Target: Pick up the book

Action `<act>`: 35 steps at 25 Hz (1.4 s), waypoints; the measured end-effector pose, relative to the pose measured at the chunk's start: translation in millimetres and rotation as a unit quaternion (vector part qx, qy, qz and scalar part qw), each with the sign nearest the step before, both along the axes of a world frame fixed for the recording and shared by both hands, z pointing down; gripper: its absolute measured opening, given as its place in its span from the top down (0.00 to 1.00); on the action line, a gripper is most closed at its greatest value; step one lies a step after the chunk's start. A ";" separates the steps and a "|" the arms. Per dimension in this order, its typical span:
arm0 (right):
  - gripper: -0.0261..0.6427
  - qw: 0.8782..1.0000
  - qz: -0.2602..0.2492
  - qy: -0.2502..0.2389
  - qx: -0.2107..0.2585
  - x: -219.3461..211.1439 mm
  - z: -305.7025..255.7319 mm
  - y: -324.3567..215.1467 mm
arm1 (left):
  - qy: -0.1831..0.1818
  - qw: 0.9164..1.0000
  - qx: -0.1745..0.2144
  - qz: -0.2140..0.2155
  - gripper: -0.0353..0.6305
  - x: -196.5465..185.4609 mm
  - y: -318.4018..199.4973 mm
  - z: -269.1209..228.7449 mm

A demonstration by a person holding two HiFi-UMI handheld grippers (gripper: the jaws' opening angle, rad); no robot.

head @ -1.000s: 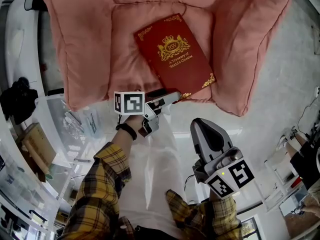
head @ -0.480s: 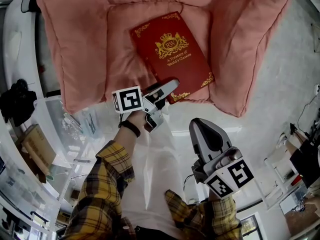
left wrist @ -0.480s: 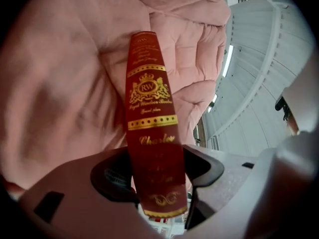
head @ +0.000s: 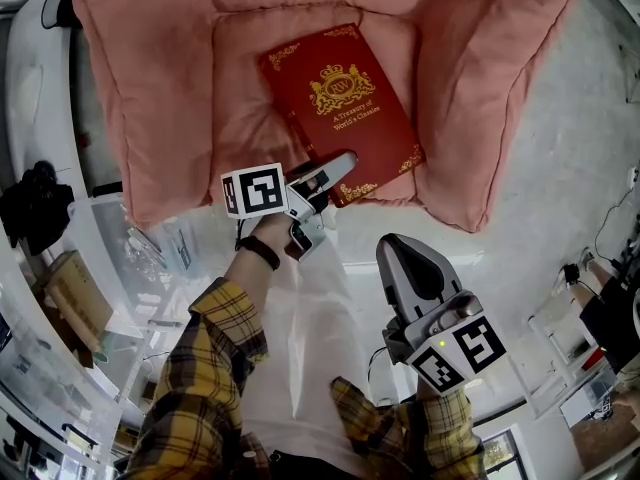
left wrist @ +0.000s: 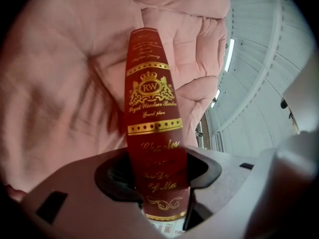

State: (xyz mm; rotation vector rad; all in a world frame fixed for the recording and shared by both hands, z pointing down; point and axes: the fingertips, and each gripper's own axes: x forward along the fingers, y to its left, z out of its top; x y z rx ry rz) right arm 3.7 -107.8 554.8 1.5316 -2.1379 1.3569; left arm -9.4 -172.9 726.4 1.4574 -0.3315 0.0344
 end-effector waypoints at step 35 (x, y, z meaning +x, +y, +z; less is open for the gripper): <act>0.93 0.989 -0.019 0.059 0.131 -27.4 -200.6 -23.3 | -0.013 0.991 0.137 -0.004 0.59 -90.1 6.2 -277.1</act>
